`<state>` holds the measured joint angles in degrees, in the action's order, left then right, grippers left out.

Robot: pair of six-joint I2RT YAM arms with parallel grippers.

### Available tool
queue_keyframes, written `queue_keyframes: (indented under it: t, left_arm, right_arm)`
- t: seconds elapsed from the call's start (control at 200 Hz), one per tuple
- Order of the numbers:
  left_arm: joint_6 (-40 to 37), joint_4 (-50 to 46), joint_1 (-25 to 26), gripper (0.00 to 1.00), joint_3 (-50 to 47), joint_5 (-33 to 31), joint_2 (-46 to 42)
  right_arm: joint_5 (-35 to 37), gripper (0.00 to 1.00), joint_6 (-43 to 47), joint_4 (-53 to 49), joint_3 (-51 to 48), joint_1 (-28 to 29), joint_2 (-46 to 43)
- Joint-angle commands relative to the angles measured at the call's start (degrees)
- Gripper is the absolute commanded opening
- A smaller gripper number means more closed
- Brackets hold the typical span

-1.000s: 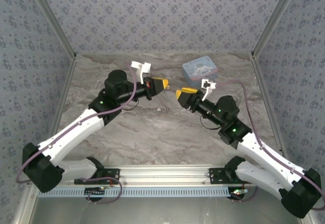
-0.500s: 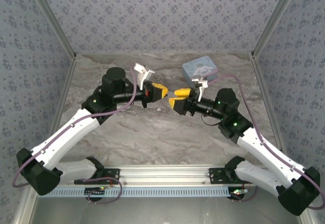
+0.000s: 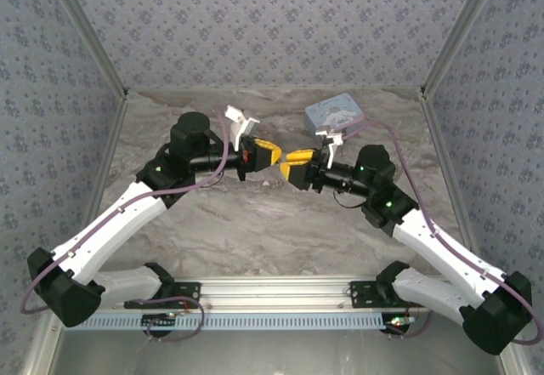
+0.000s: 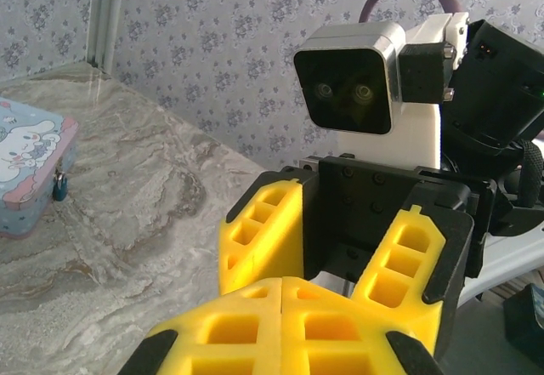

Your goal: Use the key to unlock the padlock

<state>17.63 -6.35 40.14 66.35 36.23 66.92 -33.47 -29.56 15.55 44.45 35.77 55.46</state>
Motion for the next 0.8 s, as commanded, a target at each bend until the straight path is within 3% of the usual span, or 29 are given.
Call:
queue_keyframes:
  t: [0.0,0.53,0.794]
  left_arm:
    - [0.39,1.78,0.18,0.0,1.22,1.22,0.22]
    - [-0.05,1.95,0.19,0.0,1.07,0.69,0.22]
    - [-0.05,2.22,0.12,0.0,1.02,-0.08,0.17]
  right_arm:
    - [-0.93,0.47,-0.58,2.38,2.24,0.47,0.3]
    - [-1.23,0.28,-1.73,3.52,2.82,1.36,2.28]
    - [-1.11,0.24,-1.99,3.18,2.63,1.84,2.61]
